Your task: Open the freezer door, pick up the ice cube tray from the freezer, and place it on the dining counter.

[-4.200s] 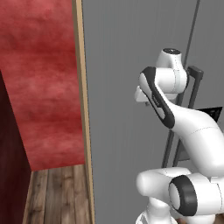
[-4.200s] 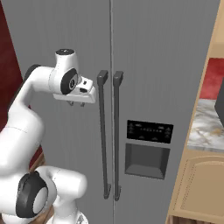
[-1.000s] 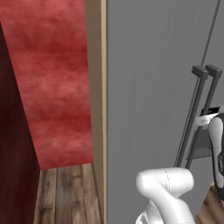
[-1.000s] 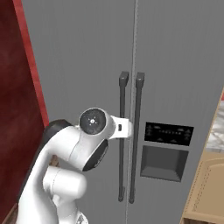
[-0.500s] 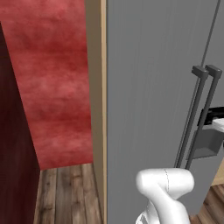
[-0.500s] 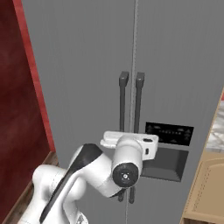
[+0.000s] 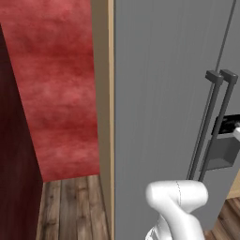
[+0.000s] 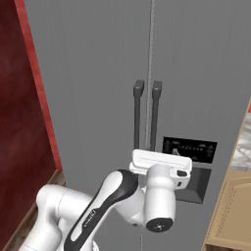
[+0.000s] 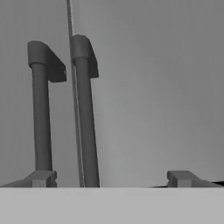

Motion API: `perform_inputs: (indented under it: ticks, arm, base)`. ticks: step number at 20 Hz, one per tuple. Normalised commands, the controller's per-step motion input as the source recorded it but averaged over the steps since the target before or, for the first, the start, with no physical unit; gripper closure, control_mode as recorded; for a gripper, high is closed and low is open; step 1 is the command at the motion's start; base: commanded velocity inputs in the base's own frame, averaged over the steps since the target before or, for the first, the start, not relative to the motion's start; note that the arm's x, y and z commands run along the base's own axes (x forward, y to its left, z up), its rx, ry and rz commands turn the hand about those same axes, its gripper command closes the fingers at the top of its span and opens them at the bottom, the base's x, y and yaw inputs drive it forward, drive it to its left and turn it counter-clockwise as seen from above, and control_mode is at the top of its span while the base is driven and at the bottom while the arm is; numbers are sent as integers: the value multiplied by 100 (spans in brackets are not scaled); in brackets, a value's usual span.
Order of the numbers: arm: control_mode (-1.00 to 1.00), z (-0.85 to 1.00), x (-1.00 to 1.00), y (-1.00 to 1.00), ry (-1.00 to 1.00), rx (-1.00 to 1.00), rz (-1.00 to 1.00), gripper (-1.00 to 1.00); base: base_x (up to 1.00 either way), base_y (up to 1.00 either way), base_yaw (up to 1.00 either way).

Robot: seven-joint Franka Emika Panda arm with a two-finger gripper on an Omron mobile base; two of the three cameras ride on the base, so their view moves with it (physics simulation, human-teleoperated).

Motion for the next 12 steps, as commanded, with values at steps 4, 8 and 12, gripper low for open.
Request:
perform_inputs:
  ticks: [4, 8, 12]
  arm:
    - [-100, 10, 18, -1, -30, 12, 8, -100]
    - [-100, 32, 0, 0, -31, 6, 10, -100]
    - [-100, 39, 0, 0, -28, 2, 9, -100]
  base:
    - [0, 0, 0]
    - [0, 0, 0]
    - [0, 0, 0]
